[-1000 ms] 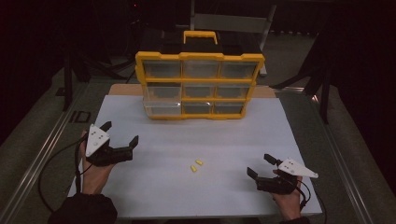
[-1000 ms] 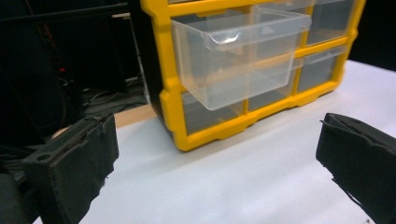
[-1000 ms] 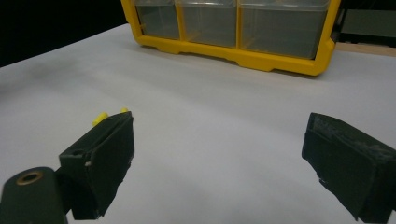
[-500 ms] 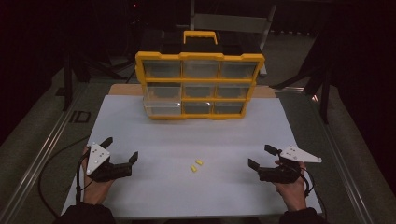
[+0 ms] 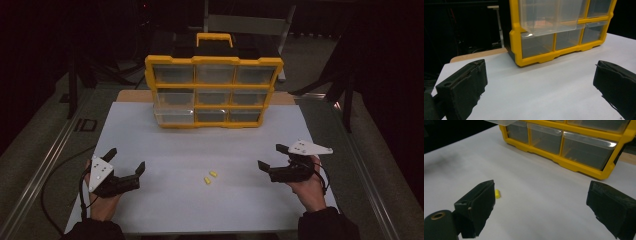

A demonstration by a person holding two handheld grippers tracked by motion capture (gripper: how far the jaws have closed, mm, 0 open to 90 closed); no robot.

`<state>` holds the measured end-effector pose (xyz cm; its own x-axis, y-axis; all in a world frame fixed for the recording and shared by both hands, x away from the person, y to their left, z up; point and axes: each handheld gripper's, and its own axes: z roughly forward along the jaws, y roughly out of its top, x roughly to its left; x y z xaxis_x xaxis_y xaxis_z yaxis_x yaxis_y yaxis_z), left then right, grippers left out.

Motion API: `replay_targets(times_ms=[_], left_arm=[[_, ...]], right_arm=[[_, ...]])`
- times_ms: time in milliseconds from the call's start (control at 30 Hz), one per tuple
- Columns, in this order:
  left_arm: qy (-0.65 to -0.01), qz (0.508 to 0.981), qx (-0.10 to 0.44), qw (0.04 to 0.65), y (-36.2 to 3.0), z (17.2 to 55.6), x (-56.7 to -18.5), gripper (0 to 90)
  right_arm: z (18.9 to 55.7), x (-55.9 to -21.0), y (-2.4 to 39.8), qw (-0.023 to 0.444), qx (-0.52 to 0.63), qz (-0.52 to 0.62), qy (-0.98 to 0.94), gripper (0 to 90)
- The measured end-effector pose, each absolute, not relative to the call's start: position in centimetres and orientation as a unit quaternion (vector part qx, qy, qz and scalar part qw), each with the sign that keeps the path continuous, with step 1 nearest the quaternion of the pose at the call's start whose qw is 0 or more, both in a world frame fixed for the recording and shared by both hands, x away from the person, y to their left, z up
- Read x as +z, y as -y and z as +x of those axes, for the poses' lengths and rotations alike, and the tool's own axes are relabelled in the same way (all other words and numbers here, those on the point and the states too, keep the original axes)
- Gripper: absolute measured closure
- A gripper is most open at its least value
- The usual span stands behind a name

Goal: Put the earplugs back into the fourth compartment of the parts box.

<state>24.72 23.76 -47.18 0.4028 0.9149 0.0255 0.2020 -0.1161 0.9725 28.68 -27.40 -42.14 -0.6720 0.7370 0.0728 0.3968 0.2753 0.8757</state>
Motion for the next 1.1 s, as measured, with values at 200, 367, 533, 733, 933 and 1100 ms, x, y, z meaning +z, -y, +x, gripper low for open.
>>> replay_targets(times_ms=[200, 367, 533, 733, 933, 1100], left_arm=[[-0.423, 0.668, 0.35, 0.503, -23.7, 24.8, -47.2, 0.2], [-0.423, 0.674, 0.347, 0.496, -23.5, 24.8, -47.2, 0.2], [-0.423, 0.675, 0.347, 0.494, -23.5, 24.8, -47.2, 0.2], [-0.419, 0.677, 0.347, 0.495, -23.5, 24.8, -47.3, 0.2], [-0.42, 0.679, 0.348, 0.492, -23.4, 24.9, -47.4, 0.2], [-0.419, 0.678, 0.347, 0.494, -23.5, 24.8, -47.3, 0.2]], right_arm=[[30.1, -41.0, 25.6, 0.17, 0.446, 0.351, -0.805, 8.1], [31.1, -40.5, 24.1, 0.168, 0.404, 0.352, -0.827, 8.2], [32.0, -40.3, 22.7, 0.162, 0.384, 0.347, -0.84, 8.2], [33.0, -40.4, 21.4, 0.149, 0.37, 0.342, -0.851, 8.7], [33.6, -41.0, 19.6, 0.132, 0.343, 0.329, -0.87, 10.9], [34.1, -41.4, 18.5, 0.127, 0.331, 0.322, -0.878, 11.1]])
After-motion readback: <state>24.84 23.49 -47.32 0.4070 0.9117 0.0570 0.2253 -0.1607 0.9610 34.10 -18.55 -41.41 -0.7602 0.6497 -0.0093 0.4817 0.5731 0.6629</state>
